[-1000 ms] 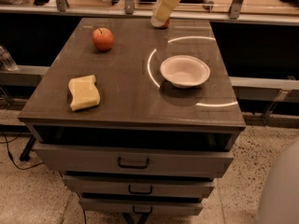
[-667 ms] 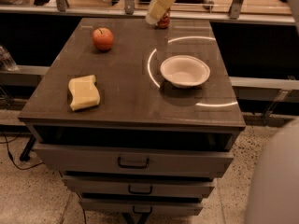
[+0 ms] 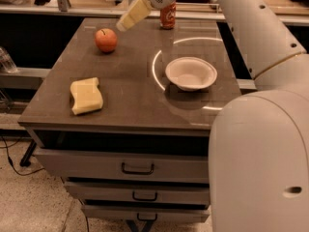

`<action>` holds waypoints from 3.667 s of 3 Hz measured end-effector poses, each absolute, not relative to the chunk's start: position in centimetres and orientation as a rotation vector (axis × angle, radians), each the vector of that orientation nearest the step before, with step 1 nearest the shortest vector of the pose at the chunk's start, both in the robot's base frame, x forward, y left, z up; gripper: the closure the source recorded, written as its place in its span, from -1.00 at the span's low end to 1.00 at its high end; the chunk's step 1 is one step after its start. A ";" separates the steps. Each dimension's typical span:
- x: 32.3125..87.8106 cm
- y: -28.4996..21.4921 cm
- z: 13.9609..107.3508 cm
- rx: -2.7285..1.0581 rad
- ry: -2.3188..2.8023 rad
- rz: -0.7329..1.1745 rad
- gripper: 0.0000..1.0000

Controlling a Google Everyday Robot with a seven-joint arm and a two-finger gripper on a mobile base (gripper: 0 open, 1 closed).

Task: Move apple near paper bowl

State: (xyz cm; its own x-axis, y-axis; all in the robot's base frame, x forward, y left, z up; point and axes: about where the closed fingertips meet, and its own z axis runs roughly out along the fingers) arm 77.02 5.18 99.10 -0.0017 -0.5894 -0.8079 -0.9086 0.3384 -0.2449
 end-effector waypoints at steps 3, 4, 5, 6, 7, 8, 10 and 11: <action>79.8 5.4 96.9 -1.116 1.766 0.492 -1.00; 80.3 9.2 93.8 -1.105 1.787 0.547 -1.00; 80.5 12.1 90.7 -1.091 1.831 0.580 -1.00; 80.5 14.8 89.4 -1.080 1.822 0.618 -1.00; 81.7 15.2 86.7 -1.048 1.828 0.587 -0.97; 82.9 14.4 85.6 -1.016 1.825 0.546 -0.53; 83.5 12.9 85.9 -0.954 1.793 0.518 0.41; 81.8 8.2 89.0 -0.883 1.773 0.439 0.98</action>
Offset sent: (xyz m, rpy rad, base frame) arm 0.0167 -0.0043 -0.0142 0.0882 0.0472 -0.1107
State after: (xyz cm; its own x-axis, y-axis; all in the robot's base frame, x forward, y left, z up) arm 81.77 8.18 89.04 -0.1687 -0.3542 -0.9198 -0.7428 0.6591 -0.1176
